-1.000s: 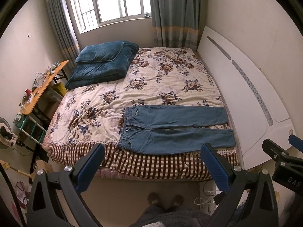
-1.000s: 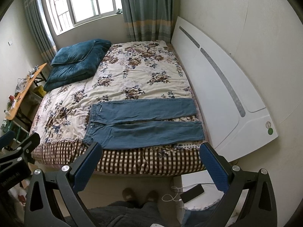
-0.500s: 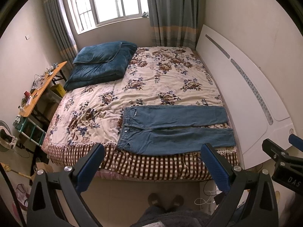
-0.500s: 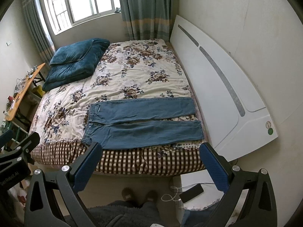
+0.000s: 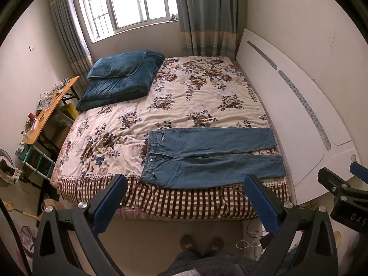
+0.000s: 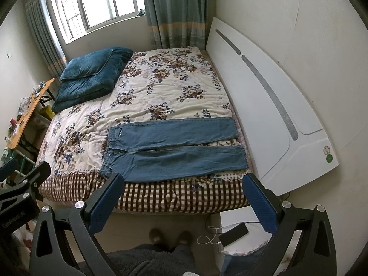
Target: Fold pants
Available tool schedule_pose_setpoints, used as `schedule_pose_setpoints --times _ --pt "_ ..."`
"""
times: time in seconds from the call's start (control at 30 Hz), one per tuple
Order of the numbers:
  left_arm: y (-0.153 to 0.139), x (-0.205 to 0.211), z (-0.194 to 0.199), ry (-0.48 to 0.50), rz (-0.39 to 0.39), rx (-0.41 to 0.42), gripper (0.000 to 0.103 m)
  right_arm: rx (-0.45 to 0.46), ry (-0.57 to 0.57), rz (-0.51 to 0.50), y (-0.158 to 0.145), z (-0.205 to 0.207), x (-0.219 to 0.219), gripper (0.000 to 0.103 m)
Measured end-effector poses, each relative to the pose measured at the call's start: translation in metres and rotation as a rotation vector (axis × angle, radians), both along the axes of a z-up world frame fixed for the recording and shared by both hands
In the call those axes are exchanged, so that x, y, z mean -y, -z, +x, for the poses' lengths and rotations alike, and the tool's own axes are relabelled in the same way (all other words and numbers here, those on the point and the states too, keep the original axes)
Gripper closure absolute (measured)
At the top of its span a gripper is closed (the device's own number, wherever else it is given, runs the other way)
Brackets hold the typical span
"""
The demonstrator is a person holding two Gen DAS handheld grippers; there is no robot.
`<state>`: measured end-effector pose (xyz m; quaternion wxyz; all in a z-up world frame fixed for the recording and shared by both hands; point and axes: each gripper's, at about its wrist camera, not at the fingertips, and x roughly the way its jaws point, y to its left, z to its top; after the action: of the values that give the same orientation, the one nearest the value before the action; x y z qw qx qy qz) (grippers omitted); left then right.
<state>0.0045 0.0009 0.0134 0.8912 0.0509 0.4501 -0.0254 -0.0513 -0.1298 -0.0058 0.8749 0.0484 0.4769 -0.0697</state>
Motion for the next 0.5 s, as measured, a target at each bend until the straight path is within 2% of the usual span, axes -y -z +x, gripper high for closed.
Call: schedule_pose_setpoints --times 0.27,0.5 --pt "0.0 0.003 0.0 -0.004 -0.003 -0.004 0.0 -0.016 -0.002 0.02 0.012 0.002 0.008 0.0" --pt "0.011 0.014 0.01 -0.039 0.008 -0.018 0.0 -0.032 -0.008 0.041 0.024 0.014 0.02 0.0"
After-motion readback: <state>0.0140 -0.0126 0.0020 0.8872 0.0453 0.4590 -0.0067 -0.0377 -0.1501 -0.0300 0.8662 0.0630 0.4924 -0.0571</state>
